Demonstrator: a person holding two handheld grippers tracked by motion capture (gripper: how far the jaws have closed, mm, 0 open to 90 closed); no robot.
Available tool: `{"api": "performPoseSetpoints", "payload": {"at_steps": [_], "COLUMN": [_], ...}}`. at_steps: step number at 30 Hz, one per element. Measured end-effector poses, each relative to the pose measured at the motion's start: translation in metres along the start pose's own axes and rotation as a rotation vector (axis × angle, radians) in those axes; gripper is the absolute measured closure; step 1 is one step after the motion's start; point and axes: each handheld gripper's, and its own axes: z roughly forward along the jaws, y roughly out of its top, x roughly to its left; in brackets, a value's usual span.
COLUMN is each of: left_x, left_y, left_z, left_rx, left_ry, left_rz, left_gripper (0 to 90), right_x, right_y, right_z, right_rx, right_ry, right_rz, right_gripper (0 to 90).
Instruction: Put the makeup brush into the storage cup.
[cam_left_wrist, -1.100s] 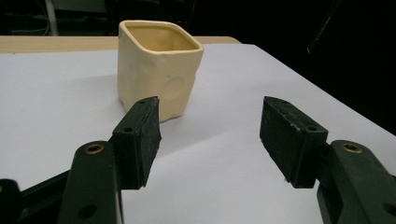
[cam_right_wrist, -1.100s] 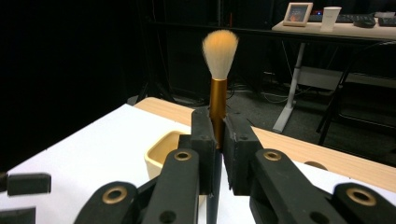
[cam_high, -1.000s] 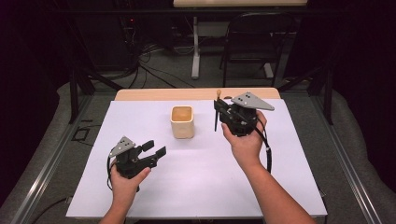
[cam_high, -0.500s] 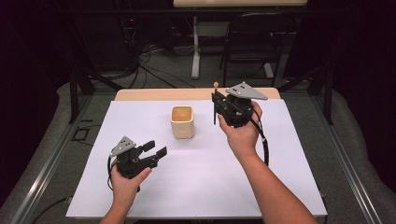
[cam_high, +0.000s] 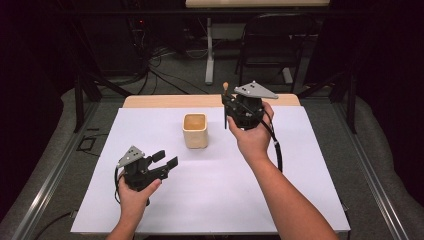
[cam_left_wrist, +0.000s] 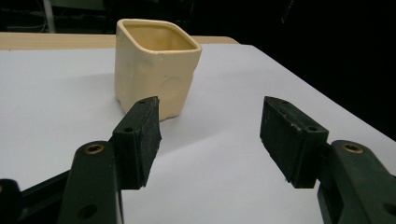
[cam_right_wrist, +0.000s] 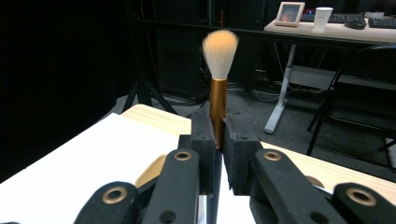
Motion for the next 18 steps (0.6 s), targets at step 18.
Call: {"api": "performPoseSetpoints", "payload": {"at_steps": [18], "left_x": [0.004], "left_y": [0.001], "left_z": [-0.002], "left_rx": [-0.006], "left_ry": [-0.001], "left_rz": [-0.013], "left_gripper": [38.1], "right_x": [0.005], "right_y": [0.018], "right_z": [0.026], "right_rx": [0.016], "right_ry": [-0.024], "right_rz": [-0.006], "right_gripper": [83.6]}}
